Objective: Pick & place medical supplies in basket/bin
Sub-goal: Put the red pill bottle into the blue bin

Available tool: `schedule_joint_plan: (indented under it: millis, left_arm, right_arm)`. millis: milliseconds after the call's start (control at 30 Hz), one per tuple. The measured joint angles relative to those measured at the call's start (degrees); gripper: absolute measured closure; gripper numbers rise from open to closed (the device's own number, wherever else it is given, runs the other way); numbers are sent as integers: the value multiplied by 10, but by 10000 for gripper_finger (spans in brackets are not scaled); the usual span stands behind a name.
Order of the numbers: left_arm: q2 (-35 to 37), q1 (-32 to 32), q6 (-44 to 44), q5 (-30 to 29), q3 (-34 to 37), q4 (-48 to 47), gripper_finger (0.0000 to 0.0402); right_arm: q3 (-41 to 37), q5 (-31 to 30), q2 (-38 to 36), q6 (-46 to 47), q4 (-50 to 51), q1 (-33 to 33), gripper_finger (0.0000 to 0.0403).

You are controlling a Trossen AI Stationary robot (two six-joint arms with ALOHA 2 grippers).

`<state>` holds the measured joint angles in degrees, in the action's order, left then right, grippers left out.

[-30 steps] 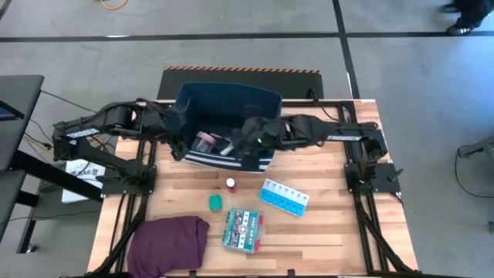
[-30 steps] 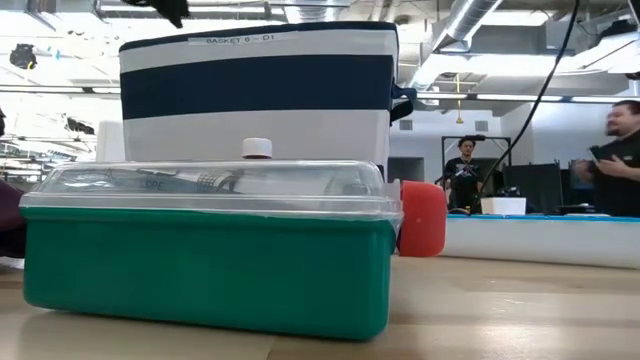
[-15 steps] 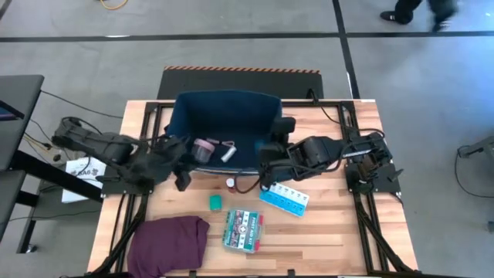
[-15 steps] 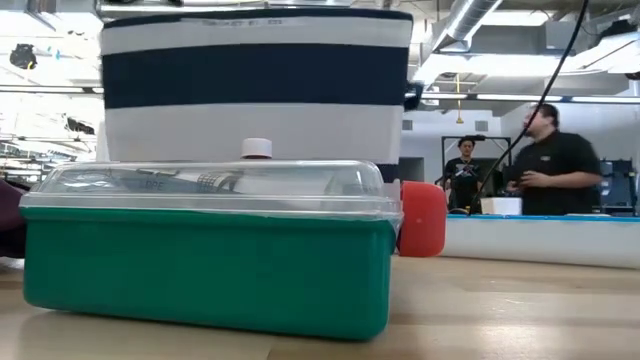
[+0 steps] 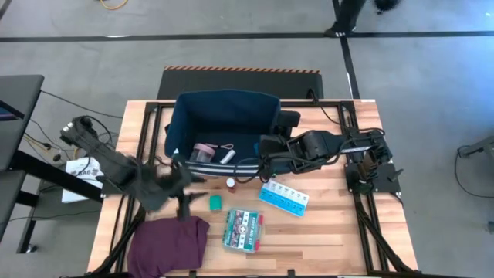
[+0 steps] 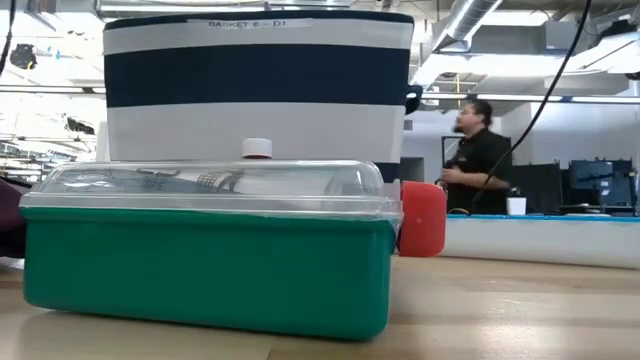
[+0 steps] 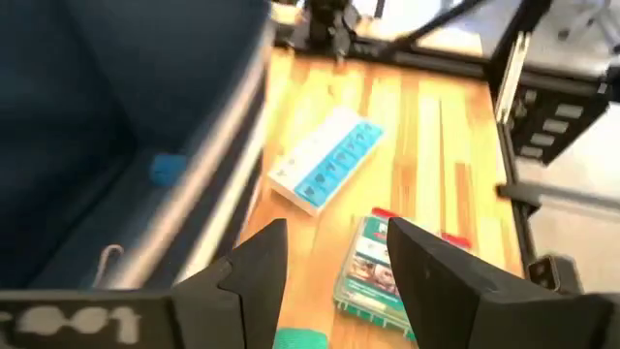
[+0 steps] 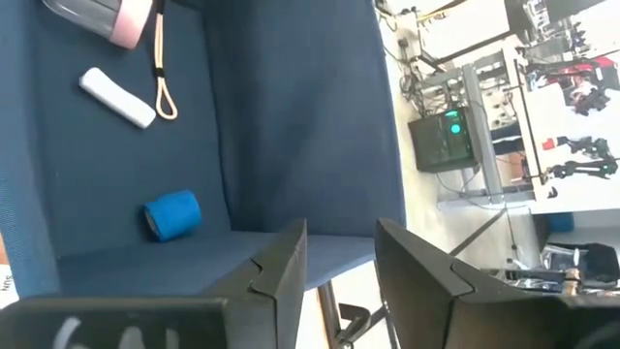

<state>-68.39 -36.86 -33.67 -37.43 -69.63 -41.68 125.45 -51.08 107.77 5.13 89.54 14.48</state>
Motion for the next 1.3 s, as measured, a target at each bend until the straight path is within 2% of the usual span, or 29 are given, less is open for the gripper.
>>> schedule_joint_plan:
  millis: [67, 200, 300, 433, 500, 567, 633, 733, 800, 900, 1033, 1133, 1233, 1300]
  left_arm:
    - [-36, -15, -16, -1, 14, 33, 232]
    - [-118, -26, -89, 7, 28, 37, 232]
    - [-182, -24, -124, -10, 28, 58, 232]
    - [-270, -10, -180, -49, 28, 193, 232]
    - [-315, 3, -159, -50, 27, 285, 232]
    - [-351, 22, -93, -4, 27, 344, 232]
    - [-379, 42, -78, 66, 27, 366, 232]
    - [-397, 64, -93, 166, 27, 327, 232]
    - [-392, 71, -91, 189, 25, 300, 232]
    - [-363, 68, -95, 145, 27, 239, 232]
    - [-295, 45, -107, 25, 26, 187, 232]
    - [-265, 22, -133, -39, 26, 154, 232]
    - [-260, 3, -172, -78, 26, 141, 232]
    - [-273, -3, -176, -75, 26, 139, 232]
  right_arm:
    - [0, 0, 0, 0, 0, 0, 285]
    - [0, 0, 0, 1, 0, 1, 285]
    - [0, 0, 0, 24, 0, 7, 285]
    - [0, 0, 0, 54, 0, 21, 285]
    - [0, 0, 0, 54, 0, 33, 285]
    - [0, 0, 0, 54, 0, 46, 285]
    - [0, 0, 0, 55, 0, 58, 285]
    - [0, 0, -1, 55, 5, 75, 285]
    - [-1, 0, -3, 54, 5, 86, 285]
    - [0, -6, -5, 54, 5, 98, 285]
    - [-1, -18, -5, 54, 5, 104, 285]
    - [-1, -18, -5, 54, 5, 104, 285]
    - [-1, -19, -5, 54, 5, 101, 285]
    - [0, -19, -5, 54, 5, 100, 285]
